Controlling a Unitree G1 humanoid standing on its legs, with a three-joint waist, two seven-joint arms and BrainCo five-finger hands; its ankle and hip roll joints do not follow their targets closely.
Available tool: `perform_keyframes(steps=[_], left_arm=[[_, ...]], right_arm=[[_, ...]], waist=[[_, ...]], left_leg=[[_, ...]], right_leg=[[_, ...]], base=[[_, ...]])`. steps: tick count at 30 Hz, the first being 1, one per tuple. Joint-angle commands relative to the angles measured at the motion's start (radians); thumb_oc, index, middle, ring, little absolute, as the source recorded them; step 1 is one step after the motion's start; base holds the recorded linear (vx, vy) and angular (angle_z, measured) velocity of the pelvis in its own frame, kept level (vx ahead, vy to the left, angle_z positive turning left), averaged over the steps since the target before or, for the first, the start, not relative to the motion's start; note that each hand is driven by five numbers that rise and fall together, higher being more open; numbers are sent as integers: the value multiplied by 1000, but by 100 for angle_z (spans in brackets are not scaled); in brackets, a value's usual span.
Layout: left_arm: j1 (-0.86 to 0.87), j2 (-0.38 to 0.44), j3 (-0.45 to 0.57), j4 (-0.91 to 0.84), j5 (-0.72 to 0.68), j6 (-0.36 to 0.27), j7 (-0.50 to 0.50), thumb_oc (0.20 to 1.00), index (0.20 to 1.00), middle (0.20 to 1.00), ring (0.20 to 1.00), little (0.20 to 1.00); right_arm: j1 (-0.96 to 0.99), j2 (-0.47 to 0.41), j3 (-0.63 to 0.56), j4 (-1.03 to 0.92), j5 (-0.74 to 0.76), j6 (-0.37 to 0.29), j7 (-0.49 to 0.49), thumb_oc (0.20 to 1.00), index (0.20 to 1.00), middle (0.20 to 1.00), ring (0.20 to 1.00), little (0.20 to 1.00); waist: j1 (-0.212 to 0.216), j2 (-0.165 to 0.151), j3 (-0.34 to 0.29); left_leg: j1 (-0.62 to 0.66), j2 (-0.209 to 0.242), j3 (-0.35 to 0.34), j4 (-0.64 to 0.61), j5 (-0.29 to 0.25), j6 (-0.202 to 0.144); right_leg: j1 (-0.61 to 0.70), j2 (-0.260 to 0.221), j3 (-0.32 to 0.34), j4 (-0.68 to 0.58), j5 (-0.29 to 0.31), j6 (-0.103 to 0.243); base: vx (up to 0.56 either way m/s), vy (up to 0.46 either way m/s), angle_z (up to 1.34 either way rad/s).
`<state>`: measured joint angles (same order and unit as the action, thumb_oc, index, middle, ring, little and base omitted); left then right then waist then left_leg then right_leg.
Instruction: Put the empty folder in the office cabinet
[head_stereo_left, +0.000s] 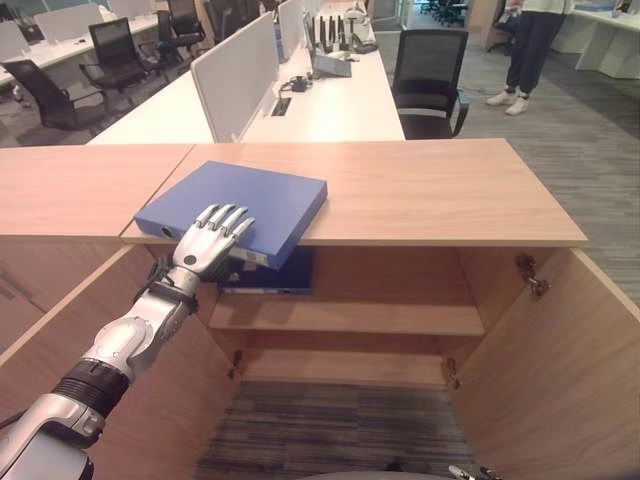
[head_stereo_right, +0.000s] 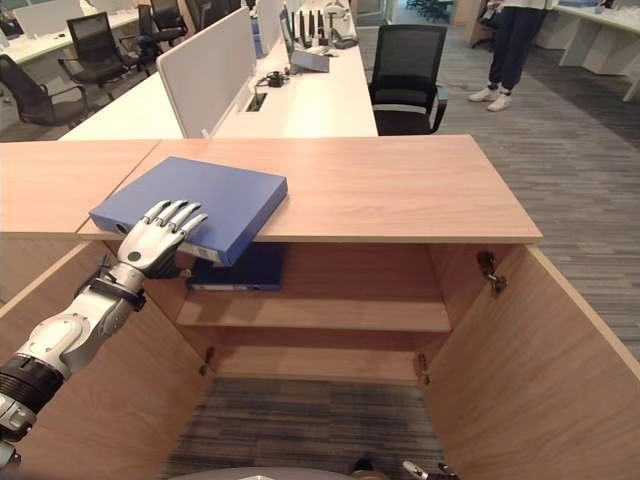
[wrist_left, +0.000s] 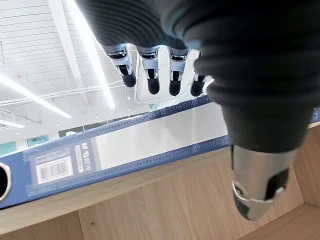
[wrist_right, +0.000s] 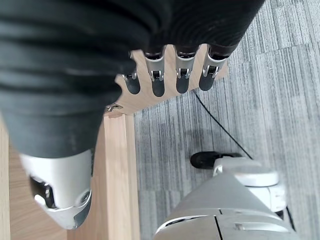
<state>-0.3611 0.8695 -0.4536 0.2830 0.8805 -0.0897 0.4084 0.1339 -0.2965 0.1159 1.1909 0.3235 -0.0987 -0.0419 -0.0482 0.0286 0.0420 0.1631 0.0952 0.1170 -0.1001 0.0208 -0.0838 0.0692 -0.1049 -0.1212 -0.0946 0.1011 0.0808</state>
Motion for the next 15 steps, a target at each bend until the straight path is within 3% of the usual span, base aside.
perform_keyframes(steps=[1, 15], left_arm=[[-193, 4, 14, 60, -14, 20, 29, 1000, 1000, 1000, 1000, 1000], [-227, -34, -13, 120, -43, 33, 28, 1000, 1000, 1000, 1000, 1000]], right_arm=[[-76, -20, 1, 53, -19, -9, -8, 1000, 1000, 1000, 1000, 1000], [-72, -17, -2, 51, -14, -8, -12, 1000, 1000, 1000, 1000, 1000]], waist=[[-4, 6, 53], [-18, -1, 55]], left_leg=[[33, 23, -51, 13, -77, -20], [33, 23, -40, 13, -79, -19]], right_leg=[[90, -7, 17, 45, -150, 66], [83, -7, 25, 49, -149, 69]], base=[[0, 0, 0], [1, 0, 0]])
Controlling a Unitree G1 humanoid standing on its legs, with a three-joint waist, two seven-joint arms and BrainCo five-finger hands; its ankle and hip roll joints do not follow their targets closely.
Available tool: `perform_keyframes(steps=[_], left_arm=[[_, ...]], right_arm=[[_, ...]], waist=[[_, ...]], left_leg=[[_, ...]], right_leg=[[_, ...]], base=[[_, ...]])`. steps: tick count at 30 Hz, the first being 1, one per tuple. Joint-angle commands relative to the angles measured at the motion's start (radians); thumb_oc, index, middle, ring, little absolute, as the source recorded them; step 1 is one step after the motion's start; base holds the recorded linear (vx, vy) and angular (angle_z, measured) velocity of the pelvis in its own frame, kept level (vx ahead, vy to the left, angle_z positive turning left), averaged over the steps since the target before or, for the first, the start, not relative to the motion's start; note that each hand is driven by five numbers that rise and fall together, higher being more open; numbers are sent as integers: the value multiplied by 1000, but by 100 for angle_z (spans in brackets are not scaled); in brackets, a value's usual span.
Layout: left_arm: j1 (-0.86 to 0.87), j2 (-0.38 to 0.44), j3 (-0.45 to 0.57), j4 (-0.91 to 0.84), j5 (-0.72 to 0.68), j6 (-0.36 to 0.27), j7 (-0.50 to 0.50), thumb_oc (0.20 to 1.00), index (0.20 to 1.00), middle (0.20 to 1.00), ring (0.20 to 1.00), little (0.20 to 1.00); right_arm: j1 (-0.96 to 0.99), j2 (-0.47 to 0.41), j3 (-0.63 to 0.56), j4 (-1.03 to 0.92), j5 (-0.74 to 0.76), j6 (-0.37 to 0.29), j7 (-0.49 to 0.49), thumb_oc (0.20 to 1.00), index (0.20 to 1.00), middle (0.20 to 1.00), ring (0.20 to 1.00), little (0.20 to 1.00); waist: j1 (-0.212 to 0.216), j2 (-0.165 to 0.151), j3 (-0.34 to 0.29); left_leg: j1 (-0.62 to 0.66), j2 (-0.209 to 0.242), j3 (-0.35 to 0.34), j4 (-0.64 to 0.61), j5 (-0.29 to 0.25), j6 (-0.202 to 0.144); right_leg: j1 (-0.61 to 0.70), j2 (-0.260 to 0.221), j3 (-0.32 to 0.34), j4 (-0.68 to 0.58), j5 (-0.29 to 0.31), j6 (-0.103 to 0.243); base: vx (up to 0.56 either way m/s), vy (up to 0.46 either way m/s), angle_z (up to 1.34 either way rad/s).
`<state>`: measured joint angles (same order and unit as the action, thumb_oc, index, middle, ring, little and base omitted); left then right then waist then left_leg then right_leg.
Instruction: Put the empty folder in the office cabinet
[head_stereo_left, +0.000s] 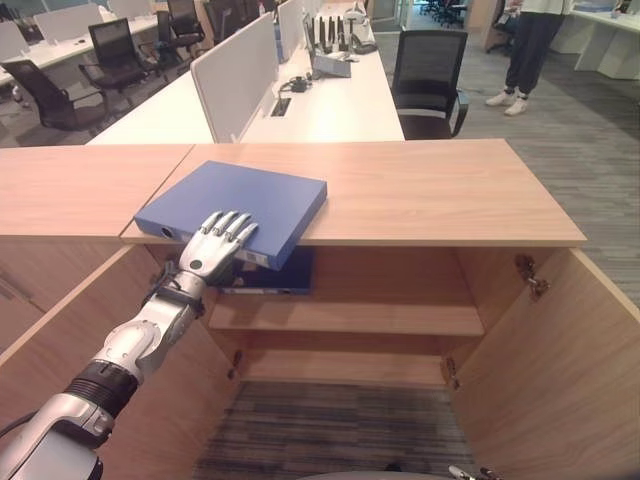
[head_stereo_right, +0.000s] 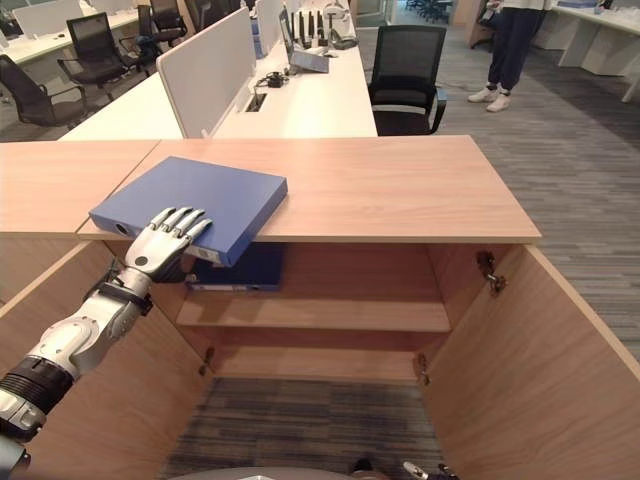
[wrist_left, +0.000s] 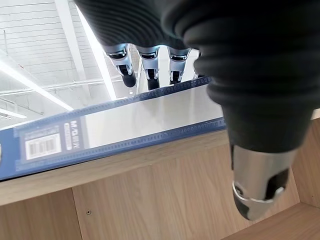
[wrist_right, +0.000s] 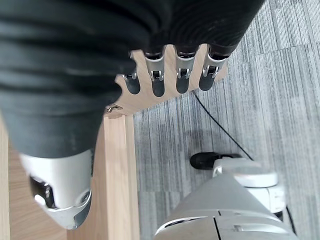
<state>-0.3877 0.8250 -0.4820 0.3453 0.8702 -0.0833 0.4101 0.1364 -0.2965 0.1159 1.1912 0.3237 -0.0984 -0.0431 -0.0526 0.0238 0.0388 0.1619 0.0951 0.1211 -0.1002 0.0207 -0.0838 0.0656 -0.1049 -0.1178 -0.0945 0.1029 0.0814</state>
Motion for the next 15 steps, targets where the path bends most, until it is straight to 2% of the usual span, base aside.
perform_keyframes(steps=[1, 15], left_arm=[[-202, 11, 16, 61, -34, 29, 28, 1000, 1000, 1000, 1000, 1000], [-213, -11, 41, 73, -87, 31, 42, 1000, 1000, 1000, 1000, 1000]], right_arm=[[-75, -16, -4, 52, -13, -8, -13, 1000, 1000, 1000, 1000, 1000], [-70, -4, -3, 56, -5, -6, -12, 1000, 1000, 1000, 1000, 1000]], waist=[[-14, 3, 58], [-24, 0, 49]], left_leg=[[35, 23, -43, 13, -79, -19], [46, 21, -30, 13, -88, -17]], right_leg=[[87, -7, 22, 49, -150, 69], [87, -9, 37, 51, -150, 70]], base=[[12, 4, -8], [6, 5, -3]])
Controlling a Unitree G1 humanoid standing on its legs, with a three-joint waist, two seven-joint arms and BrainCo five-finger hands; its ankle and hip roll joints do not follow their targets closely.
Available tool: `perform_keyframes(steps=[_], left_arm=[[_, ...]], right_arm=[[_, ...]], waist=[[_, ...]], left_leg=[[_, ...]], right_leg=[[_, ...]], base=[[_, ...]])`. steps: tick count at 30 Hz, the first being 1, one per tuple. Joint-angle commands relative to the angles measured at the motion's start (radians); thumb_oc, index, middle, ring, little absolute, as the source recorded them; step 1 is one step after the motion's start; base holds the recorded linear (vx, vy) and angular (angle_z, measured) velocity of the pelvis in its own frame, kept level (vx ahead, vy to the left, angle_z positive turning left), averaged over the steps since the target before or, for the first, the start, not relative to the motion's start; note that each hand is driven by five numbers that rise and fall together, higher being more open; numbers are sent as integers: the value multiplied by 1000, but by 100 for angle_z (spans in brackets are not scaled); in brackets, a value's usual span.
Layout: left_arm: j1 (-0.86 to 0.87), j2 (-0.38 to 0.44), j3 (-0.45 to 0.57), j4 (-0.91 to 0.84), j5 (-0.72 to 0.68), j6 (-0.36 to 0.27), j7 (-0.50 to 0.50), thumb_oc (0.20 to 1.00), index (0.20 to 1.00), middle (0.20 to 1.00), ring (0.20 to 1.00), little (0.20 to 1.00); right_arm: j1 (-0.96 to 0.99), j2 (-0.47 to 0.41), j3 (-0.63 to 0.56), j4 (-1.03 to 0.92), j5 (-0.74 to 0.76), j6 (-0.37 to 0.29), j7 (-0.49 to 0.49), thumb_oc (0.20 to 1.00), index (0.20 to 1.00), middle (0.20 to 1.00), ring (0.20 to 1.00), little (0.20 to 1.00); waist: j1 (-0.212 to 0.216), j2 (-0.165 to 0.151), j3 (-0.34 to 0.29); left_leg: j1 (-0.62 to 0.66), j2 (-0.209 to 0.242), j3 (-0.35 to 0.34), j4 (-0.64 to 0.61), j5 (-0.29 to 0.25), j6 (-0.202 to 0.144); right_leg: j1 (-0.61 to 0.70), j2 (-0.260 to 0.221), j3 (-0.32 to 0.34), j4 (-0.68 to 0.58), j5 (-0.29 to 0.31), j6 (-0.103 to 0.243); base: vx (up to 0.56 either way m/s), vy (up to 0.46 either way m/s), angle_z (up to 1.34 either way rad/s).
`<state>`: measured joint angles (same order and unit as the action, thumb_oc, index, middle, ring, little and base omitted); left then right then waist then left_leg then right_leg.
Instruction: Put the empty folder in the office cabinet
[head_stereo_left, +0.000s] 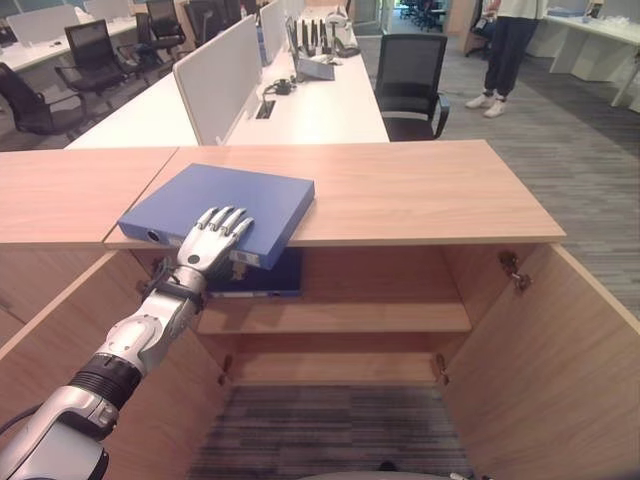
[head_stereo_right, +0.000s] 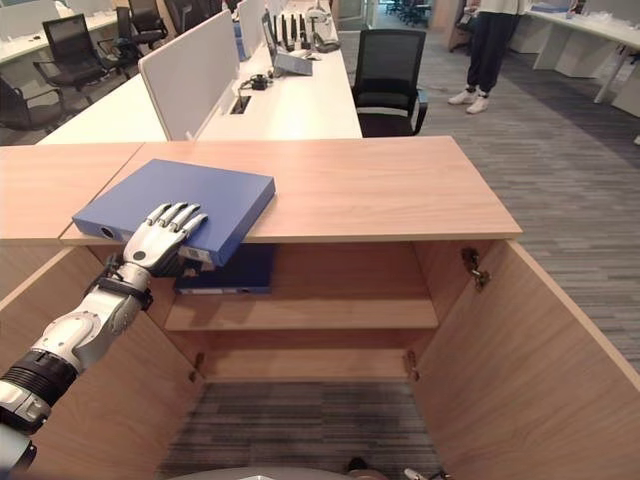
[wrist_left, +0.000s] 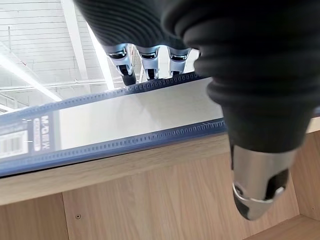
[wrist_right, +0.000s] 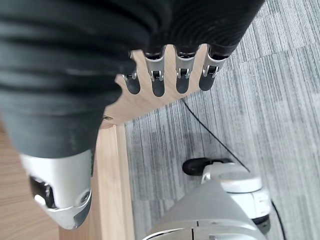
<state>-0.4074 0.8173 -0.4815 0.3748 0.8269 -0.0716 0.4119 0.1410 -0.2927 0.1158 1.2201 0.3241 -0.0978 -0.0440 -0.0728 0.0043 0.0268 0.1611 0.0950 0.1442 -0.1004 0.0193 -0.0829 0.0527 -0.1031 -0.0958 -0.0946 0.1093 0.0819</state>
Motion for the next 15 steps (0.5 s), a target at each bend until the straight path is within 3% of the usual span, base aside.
perform_keyframes(steps=[1, 12, 14, 15], left_arm=[[-195, -3, 41, 43, -44, 20, 42, 1000, 1000, 1000, 1000, 1000], [-191, -7, 39, 50, -55, 22, 37, 1000, 1000, 1000, 1000, 1000], [-192, -10, 39, 54, -57, 24, 36, 630, 630, 630, 630, 630], [-195, -11, 38, 56, -62, 23, 33, 200, 200, 200, 200, 200]], right_arm=[[-75, -8, -2, 26, -5, -7, -11, 1000, 1000, 1000, 1000, 1000], [-77, -7, -5, 26, -9, -4, -11, 1000, 1000, 1000, 1000, 1000], [-77, -8, -6, 25, -8, -3, -11, 1000, 1000, 1000, 1000, 1000], [-77, -9, -7, 23, -7, -4, -12, 1000, 1000, 1000, 1000, 1000]], waist=[[-4, 20, 62], [-7, 18, 61], [-8, 18, 62], [-10, 17, 63]], left_leg=[[48, 21, -53, 13, -87, -18], [52, 20, -50, 13, -91, -14], [51, 19, -48, 13, -91, -13], [50, 19, -48, 13, -91, -13]], right_leg=[[100, -11, 15, 52, -157, 70], [96, -15, 20, 60, -158, 72], [94, -15, 20, 61, -158, 72], [92, -16, 20, 61, -157, 73]], base=[[0, 0, 0], [0, 0, 0], [0, 0, 0], [0, 0, 0]])
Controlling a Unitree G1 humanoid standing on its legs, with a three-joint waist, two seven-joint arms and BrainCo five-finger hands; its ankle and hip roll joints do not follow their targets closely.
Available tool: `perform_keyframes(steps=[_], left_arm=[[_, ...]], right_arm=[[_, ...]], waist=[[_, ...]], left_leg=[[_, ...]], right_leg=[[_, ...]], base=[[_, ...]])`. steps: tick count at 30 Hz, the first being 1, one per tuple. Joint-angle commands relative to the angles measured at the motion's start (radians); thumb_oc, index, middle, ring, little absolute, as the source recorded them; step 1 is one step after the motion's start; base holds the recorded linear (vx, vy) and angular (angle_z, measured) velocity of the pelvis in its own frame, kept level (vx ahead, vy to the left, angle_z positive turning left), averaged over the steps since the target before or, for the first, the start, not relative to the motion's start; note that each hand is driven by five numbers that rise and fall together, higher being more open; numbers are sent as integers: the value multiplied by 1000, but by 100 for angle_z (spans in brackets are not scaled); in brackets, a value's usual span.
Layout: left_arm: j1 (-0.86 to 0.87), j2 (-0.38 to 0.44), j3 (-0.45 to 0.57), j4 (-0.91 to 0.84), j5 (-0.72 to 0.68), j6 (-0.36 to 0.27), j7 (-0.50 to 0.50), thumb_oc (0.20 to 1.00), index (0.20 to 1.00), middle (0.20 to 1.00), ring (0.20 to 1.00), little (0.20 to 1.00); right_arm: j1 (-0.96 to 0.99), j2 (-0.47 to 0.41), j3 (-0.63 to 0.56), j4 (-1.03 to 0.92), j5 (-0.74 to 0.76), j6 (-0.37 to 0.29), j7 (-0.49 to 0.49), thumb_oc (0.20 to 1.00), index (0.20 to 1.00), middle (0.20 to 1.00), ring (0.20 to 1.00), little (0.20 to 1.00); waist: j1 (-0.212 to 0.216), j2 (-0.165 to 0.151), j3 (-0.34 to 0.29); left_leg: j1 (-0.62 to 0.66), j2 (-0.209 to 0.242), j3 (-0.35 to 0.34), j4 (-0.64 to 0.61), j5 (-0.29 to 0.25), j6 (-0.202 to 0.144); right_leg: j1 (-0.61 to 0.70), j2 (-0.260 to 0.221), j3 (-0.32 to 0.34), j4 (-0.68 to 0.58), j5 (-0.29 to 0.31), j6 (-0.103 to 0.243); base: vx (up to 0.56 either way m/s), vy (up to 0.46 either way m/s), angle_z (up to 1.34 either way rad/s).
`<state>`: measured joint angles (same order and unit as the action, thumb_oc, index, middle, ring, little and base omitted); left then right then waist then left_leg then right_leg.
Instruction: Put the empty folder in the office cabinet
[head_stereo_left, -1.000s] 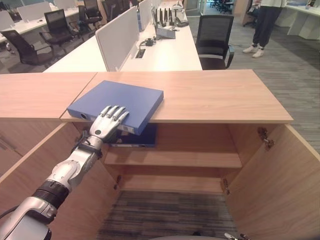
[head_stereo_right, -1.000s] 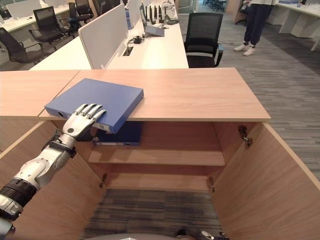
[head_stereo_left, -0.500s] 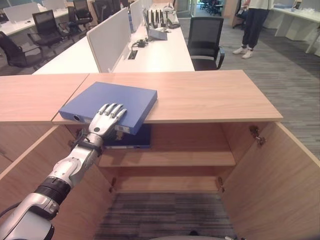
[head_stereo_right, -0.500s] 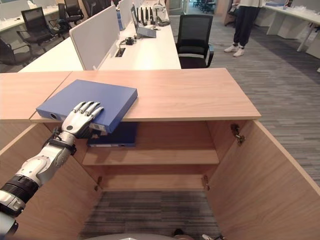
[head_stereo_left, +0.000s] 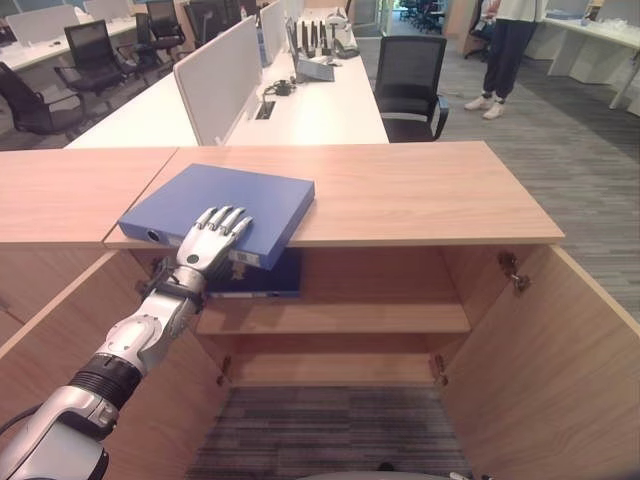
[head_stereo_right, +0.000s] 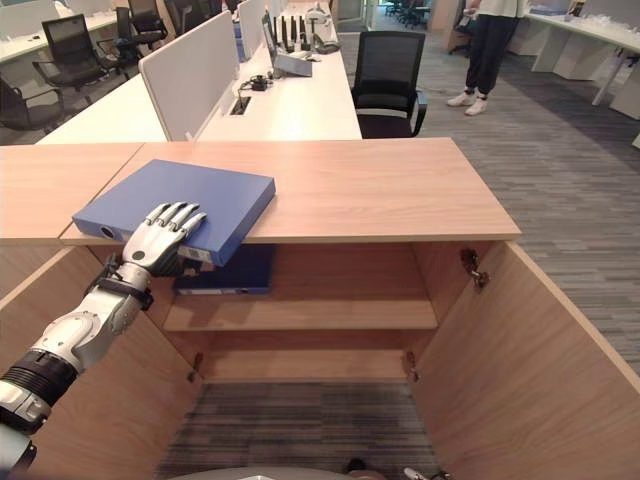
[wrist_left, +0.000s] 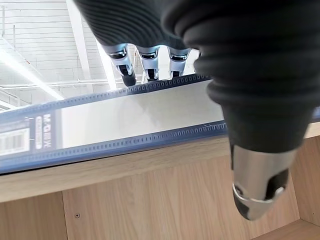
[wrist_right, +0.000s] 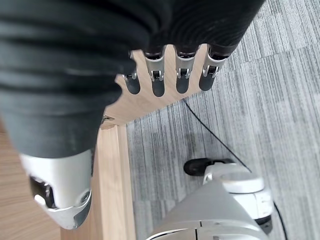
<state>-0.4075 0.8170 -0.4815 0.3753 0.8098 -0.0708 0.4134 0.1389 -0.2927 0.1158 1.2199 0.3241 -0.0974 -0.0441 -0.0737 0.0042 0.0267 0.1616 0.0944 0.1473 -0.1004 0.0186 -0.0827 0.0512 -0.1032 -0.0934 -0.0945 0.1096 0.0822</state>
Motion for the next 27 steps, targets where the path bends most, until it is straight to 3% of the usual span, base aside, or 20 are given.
perform_keyframes(steps=[1, 22, 27], left_arm=[[-195, -11, 38, 54, -48, 21, 30, 200, 200, 200, 200, 200], [-188, -2, 93, -16, -81, 9, 39, 200, 200, 200, 200, 200], [-213, 15, 207, -141, -171, 3, 82, 200, 200, 200, 200, 200]], right_arm=[[-74, -9, -7, 23, -7, -4, -11, 1000, 1000, 1000, 1000, 1000], [-78, 1, -9, 10, 5, -5, -8, 1000, 1000, 1000, 1000, 1000], [-86, 15, -6, -5, 20, -4, -4, 1000, 1000, 1000, 1000, 1000]], waist=[[-9, 16, 63], [1, 13, 59], [11, 15, 57]], left_leg=[[49, 19, -51, 13, -90, -13], [54, 15, -49, 13, -93, -10], [46, 12, -60, 13, -88, -11]], right_leg=[[93, -15, 18, 60, -157, 73], [102, -21, 19, 57, -155, 74], [101, -24, 7, 62, -158, 75]], base=[[0, 0, 0], [-2, 0, 0], [-25, -16, 2]])
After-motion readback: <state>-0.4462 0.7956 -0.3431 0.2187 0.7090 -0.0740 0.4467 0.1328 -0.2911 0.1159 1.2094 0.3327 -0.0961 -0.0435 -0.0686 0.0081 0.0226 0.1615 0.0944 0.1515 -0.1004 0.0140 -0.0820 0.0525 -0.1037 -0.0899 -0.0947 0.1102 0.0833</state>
